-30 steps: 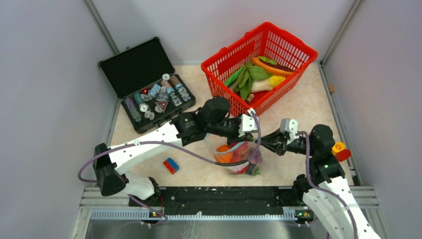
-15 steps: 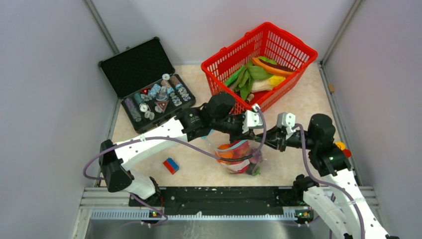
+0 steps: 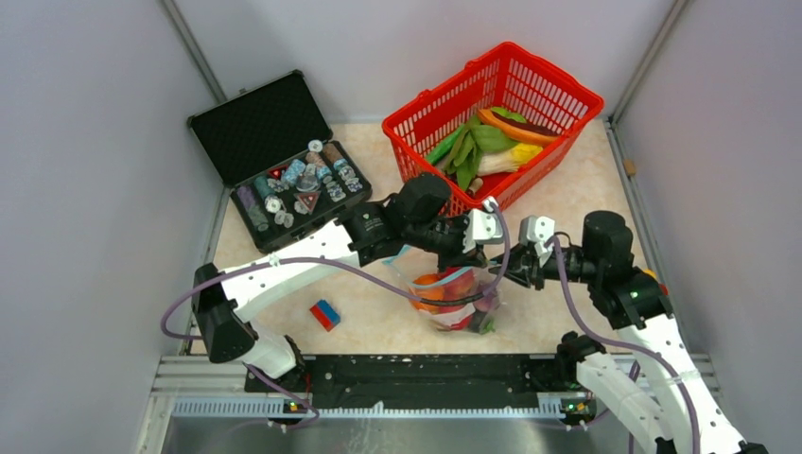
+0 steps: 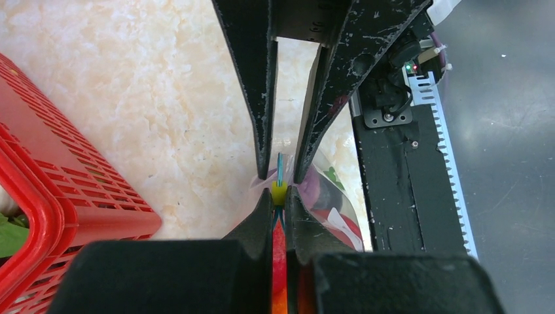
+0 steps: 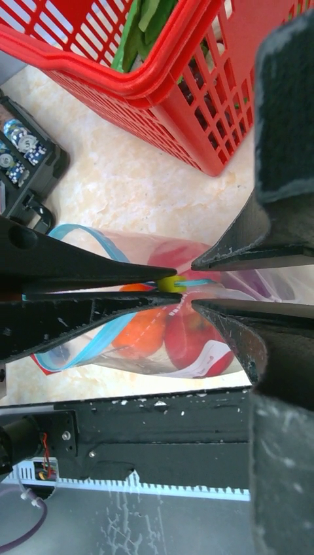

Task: Place the food in the zip-top bag and seal the zipper
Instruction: Zip the zipper food storage bag at the center of the board.

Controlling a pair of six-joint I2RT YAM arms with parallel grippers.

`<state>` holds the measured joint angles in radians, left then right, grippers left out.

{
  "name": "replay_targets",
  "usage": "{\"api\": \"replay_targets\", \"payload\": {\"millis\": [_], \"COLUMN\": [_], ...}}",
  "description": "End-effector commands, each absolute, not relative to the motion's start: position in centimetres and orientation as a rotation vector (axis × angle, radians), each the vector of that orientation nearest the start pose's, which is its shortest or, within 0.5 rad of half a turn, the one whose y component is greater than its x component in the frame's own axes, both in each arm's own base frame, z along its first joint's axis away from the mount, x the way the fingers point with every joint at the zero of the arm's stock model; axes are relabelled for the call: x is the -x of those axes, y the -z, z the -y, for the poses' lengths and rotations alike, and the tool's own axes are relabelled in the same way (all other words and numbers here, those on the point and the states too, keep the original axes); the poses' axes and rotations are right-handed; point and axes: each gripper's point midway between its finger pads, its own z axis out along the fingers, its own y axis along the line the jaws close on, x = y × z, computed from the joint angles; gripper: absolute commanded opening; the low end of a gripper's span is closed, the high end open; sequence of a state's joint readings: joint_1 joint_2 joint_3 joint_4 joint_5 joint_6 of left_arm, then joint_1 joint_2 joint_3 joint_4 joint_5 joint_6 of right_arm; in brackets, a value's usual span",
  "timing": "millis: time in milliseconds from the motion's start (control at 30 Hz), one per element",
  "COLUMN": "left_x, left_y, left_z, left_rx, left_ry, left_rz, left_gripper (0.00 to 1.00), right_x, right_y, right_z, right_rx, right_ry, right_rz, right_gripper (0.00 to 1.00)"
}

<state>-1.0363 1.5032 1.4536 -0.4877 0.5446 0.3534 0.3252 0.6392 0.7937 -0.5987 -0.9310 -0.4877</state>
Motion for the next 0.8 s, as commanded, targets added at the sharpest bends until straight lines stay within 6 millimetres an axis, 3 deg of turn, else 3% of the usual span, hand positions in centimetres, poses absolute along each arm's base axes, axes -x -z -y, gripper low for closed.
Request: {"api": "replay_targets", "payload": {"millis": [0, 100, 333, 533, 767], "left_x": [-14.8, -14.8, -14.8, -15.0, -15.3], "left_y": [-29.3, -29.5, -29.5, -29.0, -27.3], "left_z": [41.8, 41.9, 41.9, 41.5, 39.7], "left_rx": [-1.634, -1.631, -1.631, -1.628, -1.578], "left_ry": [1.009, 1.016, 1.015, 0.989, 0.922], "left_rz": [-1.362, -1.352, -1.351, -1.374, -1.437], "left_gripper": [0.00, 0.00, 0.00, 0.00, 0.00], "right_x": [-15.3, -15.5, -15.5, -16.0, -16.0], "right_y": [-27.2, -26.9, -26.6, -27.0, -26.8], "right_z": [-18.8, -18.8, -18.9, -18.9, -18.9], "right_rx": [1.275, 1.286, 1.300, 1.267, 1.235], "right_ry": [-0.773, -0.768, -0.774, -0.760, -0.768], "right_rz": [-1.380, -1.395, -1.393, -1.404, -1.403], "right_gripper": [0.22, 0.21, 0.00, 0.00, 0.00]}}
